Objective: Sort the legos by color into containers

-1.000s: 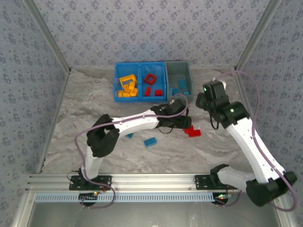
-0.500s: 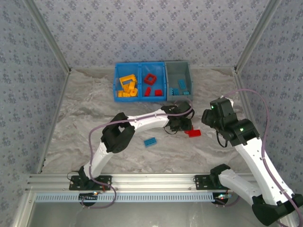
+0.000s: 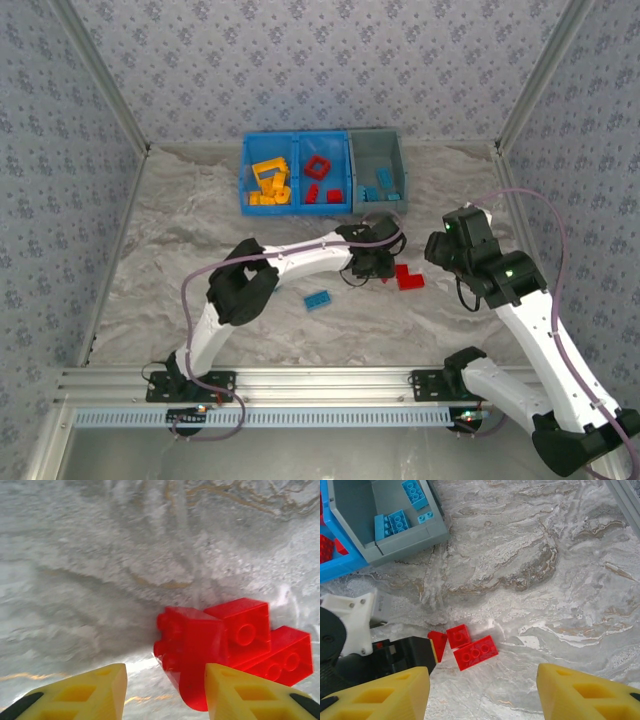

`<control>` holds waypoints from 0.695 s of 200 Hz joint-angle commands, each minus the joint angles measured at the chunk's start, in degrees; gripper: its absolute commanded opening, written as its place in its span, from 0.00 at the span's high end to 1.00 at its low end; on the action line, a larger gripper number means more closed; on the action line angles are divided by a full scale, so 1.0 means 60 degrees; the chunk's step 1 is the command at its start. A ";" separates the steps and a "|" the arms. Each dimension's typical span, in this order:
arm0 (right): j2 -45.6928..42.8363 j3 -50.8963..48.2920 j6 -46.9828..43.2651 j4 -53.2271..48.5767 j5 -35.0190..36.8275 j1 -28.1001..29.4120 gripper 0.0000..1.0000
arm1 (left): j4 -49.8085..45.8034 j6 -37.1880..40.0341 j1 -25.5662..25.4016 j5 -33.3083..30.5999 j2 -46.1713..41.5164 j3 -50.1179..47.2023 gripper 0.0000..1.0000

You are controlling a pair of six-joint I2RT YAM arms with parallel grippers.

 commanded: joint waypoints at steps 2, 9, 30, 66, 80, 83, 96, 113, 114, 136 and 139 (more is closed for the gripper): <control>0.0002 -0.0113 0.0223 -0.0011 -0.0110 0.0013 0.39 | -0.0405 0.0271 -0.0255 -0.0778 -0.0685 0.0203 0.54; 0.0002 -0.0126 0.0223 0.0011 -0.0125 0.0019 0.39 | -0.0409 0.0357 -0.0299 -0.0817 -0.0665 0.0294 0.53; 0.0000 -0.0161 0.0223 0.0028 -0.0132 0.0033 0.39 | -0.0467 0.0648 -0.0320 -0.0526 -0.0381 0.0667 0.47; -0.0023 -0.0173 0.0222 0.0010 -0.0218 0.0046 0.39 | -0.0934 0.1931 -0.0322 0.0114 0.0258 0.1552 0.47; -0.0027 -0.0168 0.0222 0.0034 -0.0332 0.0047 0.38 | -0.1264 0.2360 -0.0317 0.0106 0.0324 0.1658 0.47; -0.0030 -0.0165 0.0226 0.0041 -0.0386 0.0046 0.38 | -0.1309 0.2453 -0.0319 0.0099 0.0336 0.1652 0.47; -0.0083 -0.0153 0.0222 0.0105 -0.0598 0.0047 0.38 | -0.1343 0.2824 -0.0319 0.0258 0.0401 0.1676 0.47; -0.0197 -0.0102 0.0224 0.0088 -0.0824 0.0031 0.37 | -0.1401 0.3263 -0.0319 0.0585 0.0591 0.1770 0.49; -0.0207 -0.0094 0.0223 0.0080 -0.0837 0.0032 0.37 | -0.1405 0.3284 -0.0319 0.0600 0.0605 0.1782 0.49; -0.0482 0.0075 0.0633 -0.0053 -0.1156 0.0033 0.36 | -0.1508 0.3557 -0.0319 0.0747 0.0858 0.1858 0.49; -0.0527 0.0107 0.0657 -0.0079 -0.1230 0.0022 0.36 | -0.1506 0.3578 -0.0311 0.0747 0.0885 0.1854 0.49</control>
